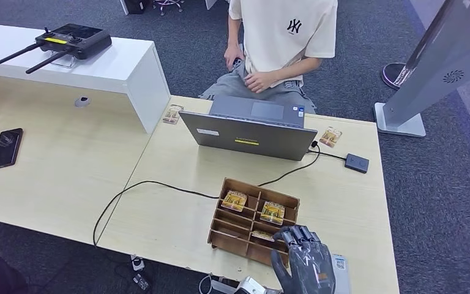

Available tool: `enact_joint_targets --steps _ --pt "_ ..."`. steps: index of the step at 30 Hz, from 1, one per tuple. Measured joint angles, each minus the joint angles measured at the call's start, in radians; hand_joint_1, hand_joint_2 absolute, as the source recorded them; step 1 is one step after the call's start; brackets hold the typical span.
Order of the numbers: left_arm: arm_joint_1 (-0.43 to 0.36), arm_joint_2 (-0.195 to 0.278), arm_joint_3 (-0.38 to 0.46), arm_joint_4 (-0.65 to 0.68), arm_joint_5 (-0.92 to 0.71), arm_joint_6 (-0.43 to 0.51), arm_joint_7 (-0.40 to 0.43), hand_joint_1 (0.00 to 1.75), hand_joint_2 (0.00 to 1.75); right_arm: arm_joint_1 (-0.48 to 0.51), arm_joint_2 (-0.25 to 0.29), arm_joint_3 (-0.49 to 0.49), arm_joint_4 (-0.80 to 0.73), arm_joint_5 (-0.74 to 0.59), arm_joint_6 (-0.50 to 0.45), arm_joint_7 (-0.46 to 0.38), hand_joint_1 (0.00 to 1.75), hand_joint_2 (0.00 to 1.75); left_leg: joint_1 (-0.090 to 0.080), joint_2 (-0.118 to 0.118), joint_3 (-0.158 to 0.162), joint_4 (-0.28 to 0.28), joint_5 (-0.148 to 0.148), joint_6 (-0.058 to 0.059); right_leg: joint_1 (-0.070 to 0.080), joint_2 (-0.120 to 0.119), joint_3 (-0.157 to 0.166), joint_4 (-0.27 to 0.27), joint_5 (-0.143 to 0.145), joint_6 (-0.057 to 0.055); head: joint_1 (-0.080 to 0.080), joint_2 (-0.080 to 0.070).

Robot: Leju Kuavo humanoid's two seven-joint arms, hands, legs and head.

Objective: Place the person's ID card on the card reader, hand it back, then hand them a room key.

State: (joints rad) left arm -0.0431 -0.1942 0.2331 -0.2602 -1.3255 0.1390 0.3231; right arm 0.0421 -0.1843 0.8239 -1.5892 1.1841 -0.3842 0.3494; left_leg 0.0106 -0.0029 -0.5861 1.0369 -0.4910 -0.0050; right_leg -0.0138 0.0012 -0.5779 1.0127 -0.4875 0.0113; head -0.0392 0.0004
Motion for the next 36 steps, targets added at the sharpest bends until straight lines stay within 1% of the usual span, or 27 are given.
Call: enact_joint_targets --steps 5,9,14,16,21,31,36 --pt "-0.002 0.0 0.0 0.0 0.0 -0.001 0.001 0.0 0.0 -0.015 0.027 -0.005 0.02 0.002 0.017 -0.031 0.82 1.75 0.0 0.0 0.0 0.0 0.0 0.0 0.0 0.0 0.0 0.0 0.0 0.0 0.0 0.0" --pt "-0.004 -0.002 0.0 0.0 0.003 -0.001 0.002 0.0 0.0 -0.023 0.045 -0.009 0.031 0.0 0.03 -0.055 0.87 1.75 0.0 0.0 0.0 0.0 0.0 0.0 0.0 0.0 0.0 0.0 0.0 0.0 0.0 0.0" --pt "-0.005 -0.004 0.0 0.0 0.006 -0.001 0.002 0.0 0.0 -0.03 0.059 -0.013 0.041 -0.004 0.043 -0.07 0.99 1.75 0.0 0.0 0.0 0.0 0.0 0.0 0.0 0.0 0.0 0.0 0.0 0.0 0.0 0.0" --pt "-0.006 -0.005 0.0 0.0 0.007 -0.001 0.002 0.0 0.0 -0.033 0.064 -0.014 0.047 -0.007 0.047 -0.072 1.02 1.75 0.0 0.0 0.0 0.0 0.0 0.0 0.0 0.0 0.0 0.0 0.0 0.0 0.0 0.0" --pt "-0.006 -0.006 0.0 0.0 0.011 0.0 0.002 0.0 0.0 -0.036 0.074 -0.018 0.056 -0.015 0.056 -0.081 0.98 1.75 0.0 0.0 0.0 0.0 0.0 0.0 0.0 0.0 0.0 0.0 0.0 0.0 0.0 0.0" --pt "-0.006 -0.006 0.0 0.0 0.017 0.001 0.002 0.0 0.0 -0.04 0.092 -0.021 0.065 -0.03 0.078 -0.085 0.82 1.75 0.0 0.0 0.0 0.0 0.0 0.0 0.0 0.0 0.0 0.0 0.0 0.0 0.0 0.0" --pt "-0.006 -0.006 0.0 0.0 0.02 0.002 0.002 0.0 0.0 -0.042 0.097 -0.021 0.077 -0.034 0.086 -0.085 0.9 1.75 0.0 0.0 0.0 0.0 0.0 0.0 0.0 0.0 0.0 0.0 0.0 0.0 0.0 0.0"
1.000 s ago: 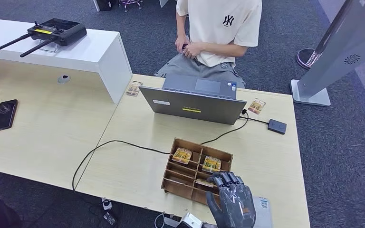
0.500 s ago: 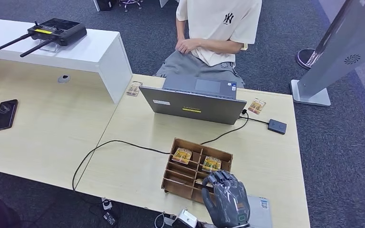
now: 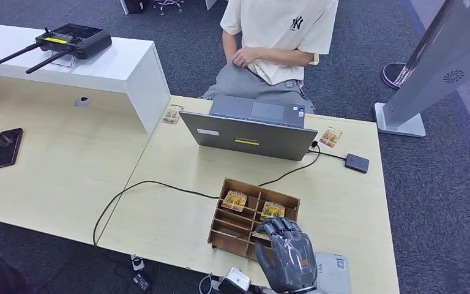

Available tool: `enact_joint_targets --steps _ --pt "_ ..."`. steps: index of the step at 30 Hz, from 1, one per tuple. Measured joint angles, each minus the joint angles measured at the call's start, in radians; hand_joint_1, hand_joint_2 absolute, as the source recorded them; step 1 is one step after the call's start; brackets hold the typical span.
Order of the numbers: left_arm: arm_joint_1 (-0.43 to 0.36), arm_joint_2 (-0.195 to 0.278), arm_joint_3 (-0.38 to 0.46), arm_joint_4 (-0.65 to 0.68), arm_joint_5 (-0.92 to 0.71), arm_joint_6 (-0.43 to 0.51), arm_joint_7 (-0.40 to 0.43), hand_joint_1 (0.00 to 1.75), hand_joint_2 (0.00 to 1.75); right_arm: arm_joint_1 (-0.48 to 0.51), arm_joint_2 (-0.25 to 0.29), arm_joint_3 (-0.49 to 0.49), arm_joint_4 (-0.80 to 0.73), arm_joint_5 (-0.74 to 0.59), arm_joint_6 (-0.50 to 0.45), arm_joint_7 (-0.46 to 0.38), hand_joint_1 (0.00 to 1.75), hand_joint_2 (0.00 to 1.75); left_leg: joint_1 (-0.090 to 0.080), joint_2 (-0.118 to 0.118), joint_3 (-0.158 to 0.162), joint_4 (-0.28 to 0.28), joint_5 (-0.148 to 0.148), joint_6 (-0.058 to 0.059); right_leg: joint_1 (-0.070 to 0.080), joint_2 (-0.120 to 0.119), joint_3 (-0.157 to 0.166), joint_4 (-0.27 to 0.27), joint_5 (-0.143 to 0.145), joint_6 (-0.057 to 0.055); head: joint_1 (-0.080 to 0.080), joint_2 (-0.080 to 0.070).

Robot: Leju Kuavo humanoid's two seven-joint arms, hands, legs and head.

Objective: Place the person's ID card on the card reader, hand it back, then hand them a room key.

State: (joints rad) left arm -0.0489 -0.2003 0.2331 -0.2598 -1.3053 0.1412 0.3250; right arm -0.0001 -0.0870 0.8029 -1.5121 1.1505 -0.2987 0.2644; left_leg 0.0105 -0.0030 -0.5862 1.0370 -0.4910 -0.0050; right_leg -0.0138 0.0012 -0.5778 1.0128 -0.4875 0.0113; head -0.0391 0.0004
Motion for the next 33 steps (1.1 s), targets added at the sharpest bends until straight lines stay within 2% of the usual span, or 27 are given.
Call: enact_joint_targets --steps 6,10,24,33 --pt "0.0 0.0 0.0 0.0 0.003 0.003 0.001 0.0 0.0 -0.008 0.005 0.0 0.021 -0.006 0.007 0.008 0.98 1.75 0.0 0.0 0.0 0.0 0.0 0.0 0.0 0.0 0.0 0.0 0.0 0.0 0.0 0.0" --pt "0.0 0.0 0.0 0.0 0.003 0.003 0.001 0.0 0.0 -0.014 0.009 0.0 0.037 -0.007 0.01 0.016 0.95 1.75 0.0 0.0 0.0 0.0 0.0 0.0 0.0 0.0 0.0 0.0 0.0 0.0 0.0 0.0" --pt "0.0 0.0 0.0 0.0 0.006 0.003 0.006 0.0 0.0 -0.034 0.026 -0.001 0.091 -0.006 0.018 0.037 1.03 1.75 0.0 0.0 0.0 0.0 0.0 0.0 0.0 0.0 0.0 0.0 0.0 0.0 0.0 0.0" --pt "0.0 0.0 0.0 0.0 0.009 0.003 0.008 0.0 0.0 -0.039 0.029 -0.005 0.121 0.002 0.019 0.051 1.02 1.75 0.0 0.0 0.0 0.0 0.0 0.0 0.0 0.0 0.0 0.0 0.0 0.0 0.0 0.0"
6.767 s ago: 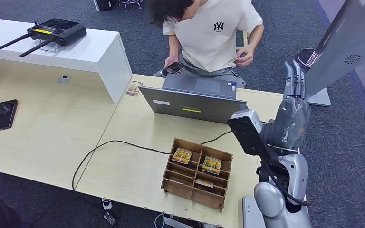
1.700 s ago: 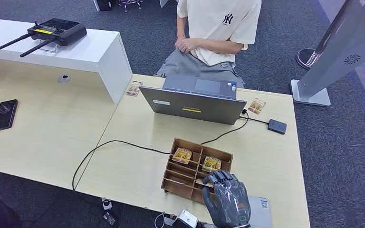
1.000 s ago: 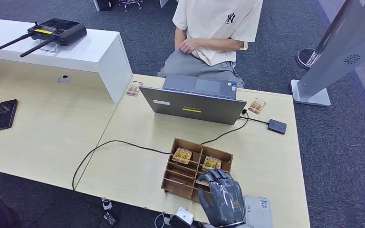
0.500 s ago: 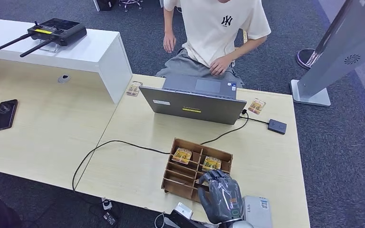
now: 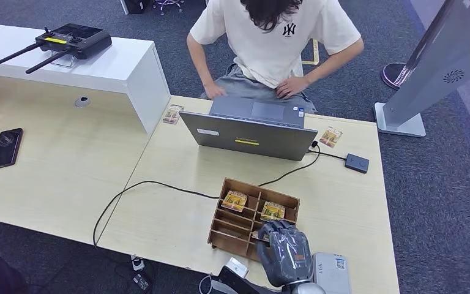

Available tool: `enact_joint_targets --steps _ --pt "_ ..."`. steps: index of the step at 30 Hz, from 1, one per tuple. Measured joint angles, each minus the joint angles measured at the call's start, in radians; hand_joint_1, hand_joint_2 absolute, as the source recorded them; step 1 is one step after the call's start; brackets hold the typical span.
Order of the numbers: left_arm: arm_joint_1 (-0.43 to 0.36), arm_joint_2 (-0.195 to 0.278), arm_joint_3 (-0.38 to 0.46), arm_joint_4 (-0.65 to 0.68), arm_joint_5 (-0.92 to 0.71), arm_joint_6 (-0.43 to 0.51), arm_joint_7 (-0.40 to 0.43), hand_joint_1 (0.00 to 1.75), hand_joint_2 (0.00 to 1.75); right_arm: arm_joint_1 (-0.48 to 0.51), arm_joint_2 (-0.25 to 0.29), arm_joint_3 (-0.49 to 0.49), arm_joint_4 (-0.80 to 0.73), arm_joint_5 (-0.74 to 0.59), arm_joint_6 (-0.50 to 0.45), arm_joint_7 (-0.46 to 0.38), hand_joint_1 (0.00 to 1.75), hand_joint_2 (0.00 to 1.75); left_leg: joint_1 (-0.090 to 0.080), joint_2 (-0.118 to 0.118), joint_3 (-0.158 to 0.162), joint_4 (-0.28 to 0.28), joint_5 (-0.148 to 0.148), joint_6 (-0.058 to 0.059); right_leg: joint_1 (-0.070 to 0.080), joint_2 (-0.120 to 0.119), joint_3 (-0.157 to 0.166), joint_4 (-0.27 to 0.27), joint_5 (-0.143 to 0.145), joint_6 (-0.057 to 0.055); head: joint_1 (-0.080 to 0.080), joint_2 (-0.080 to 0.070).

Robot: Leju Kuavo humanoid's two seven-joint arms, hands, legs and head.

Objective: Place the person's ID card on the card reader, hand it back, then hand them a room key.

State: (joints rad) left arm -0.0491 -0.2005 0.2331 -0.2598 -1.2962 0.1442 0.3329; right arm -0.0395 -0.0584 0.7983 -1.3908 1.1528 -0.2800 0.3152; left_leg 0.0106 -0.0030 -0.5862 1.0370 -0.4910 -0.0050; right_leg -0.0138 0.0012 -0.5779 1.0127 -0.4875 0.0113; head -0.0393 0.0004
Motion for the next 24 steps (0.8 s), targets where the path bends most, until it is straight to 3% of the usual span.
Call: enact_joint_targets --steps 10,16,18,24 --pt "0.0 0.0 -0.001 0.0 0.004 0.0 0.006 0.0 0.0 -0.001 0.001 -0.012 0.026 0.015 0.0 0.009 0.99 1.75 0.0 0.0 0.0 0.0 0.0 0.0 0.0 0.0 0.0 0.0 0.0 0.0 0.0 0.0" --pt "0.0 0.0 -0.001 0.0 0.009 0.002 0.008 0.0 0.0 -0.001 0.002 -0.017 0.028 0.016 0.004 0.011 1.65 1.75 0.0 0.0 0.0 0.0 0.0 0.0 0.0 0.0 0.0 0.0 0.0 0.0 0.0 0.0" --pt "0.0 0.0 -0.001 0.0 0.01 0.003 0.008 0.0 0.0 -0.001 0.002 -0.018 0.028 0.016 0.005 0.012 1.74 1.75 0.0 0.0 0.0 0.0 0.0 0.0 0.0 0.0 0.0 0.0 0.0 0.0 0.0 0.0" --pt "0.0 0.0 -0.001 0.0 0.012 0.003 0.009 0.0 0.0 -0.003 0.005 -0.021 0.028 0.017 0.008 0.017 1.75 1.75 0.0 0.0 0.0 0.0 0.0 0.0 0.0 0.0 0.0 0.0 0.0 0.0 0.0 0.0"
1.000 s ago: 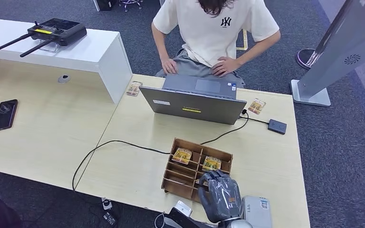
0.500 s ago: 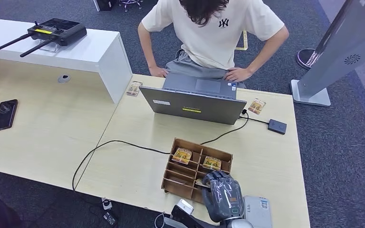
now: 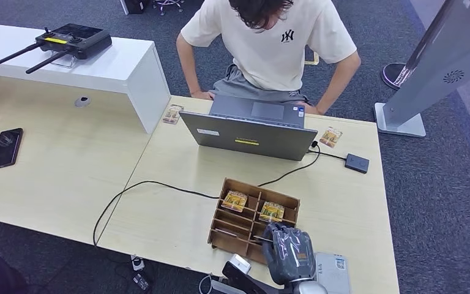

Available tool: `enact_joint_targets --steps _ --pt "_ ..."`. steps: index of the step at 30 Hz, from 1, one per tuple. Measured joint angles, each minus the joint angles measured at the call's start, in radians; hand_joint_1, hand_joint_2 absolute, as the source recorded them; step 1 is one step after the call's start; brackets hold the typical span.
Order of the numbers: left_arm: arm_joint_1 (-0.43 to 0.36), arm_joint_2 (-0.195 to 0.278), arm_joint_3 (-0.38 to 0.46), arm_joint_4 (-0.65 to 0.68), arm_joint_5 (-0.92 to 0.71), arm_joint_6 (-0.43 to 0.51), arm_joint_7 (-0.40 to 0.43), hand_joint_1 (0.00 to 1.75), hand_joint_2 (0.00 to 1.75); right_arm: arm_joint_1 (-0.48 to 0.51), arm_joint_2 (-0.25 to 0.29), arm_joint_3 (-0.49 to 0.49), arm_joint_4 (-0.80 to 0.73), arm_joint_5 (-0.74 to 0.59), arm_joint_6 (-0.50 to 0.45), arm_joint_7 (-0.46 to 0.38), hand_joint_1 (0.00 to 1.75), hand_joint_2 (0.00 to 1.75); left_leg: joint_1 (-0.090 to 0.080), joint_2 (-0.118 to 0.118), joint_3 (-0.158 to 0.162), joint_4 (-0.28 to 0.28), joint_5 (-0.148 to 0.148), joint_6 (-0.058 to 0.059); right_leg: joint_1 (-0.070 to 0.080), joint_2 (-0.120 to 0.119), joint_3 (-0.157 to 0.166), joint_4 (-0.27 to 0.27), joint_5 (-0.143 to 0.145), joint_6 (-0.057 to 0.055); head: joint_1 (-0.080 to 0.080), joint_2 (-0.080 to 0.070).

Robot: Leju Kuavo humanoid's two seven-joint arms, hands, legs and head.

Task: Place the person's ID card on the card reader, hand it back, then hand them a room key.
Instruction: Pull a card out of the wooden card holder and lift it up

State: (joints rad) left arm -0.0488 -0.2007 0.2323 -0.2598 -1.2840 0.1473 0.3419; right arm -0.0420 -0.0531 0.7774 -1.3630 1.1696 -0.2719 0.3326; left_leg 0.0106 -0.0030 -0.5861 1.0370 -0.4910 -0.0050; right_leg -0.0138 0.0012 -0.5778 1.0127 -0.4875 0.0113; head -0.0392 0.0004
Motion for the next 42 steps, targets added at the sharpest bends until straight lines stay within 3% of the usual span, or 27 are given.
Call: enact_joint_targets --steps 16,32,42 --pt "0.002 0.0 0.0 0.0 0.011 0.01 0.001 0.0 0.0 0.012 0.002 -0.015 -0.03 -0.013 -0.002 0.003 1.75 1.75 0.0 0.0 0.0 0.0 0.0 0.0 0.0 0.0 0.0 0.0 0.0 0.0 0.0 0.0" --pt "0.014 0.0 0.0 0.003 0.045 0.044 -0.011 0.0 0.0 0.11 -0.026 -0.095 -0.267 -0.095 -0.1 0.02 1.75 1.75 0.0 0.0 0.0 0.0 0.0 0.0 0.0 0.0 0.0 0.0 0.0 0.0 0.0 0.0" --pt "0.024 0.0 0.002 0.007 0.066 0.07 -0.02 0.0 0.0 0.158 -0.056 -0.124 -0.392 -0.236 -0.16 -0.01 1.75 1.75 0.0 0.0 0.0 0.0 0.0 0.0 0.0 0.0 0.0 0.0 0.0 0.0 0.0 0.0"
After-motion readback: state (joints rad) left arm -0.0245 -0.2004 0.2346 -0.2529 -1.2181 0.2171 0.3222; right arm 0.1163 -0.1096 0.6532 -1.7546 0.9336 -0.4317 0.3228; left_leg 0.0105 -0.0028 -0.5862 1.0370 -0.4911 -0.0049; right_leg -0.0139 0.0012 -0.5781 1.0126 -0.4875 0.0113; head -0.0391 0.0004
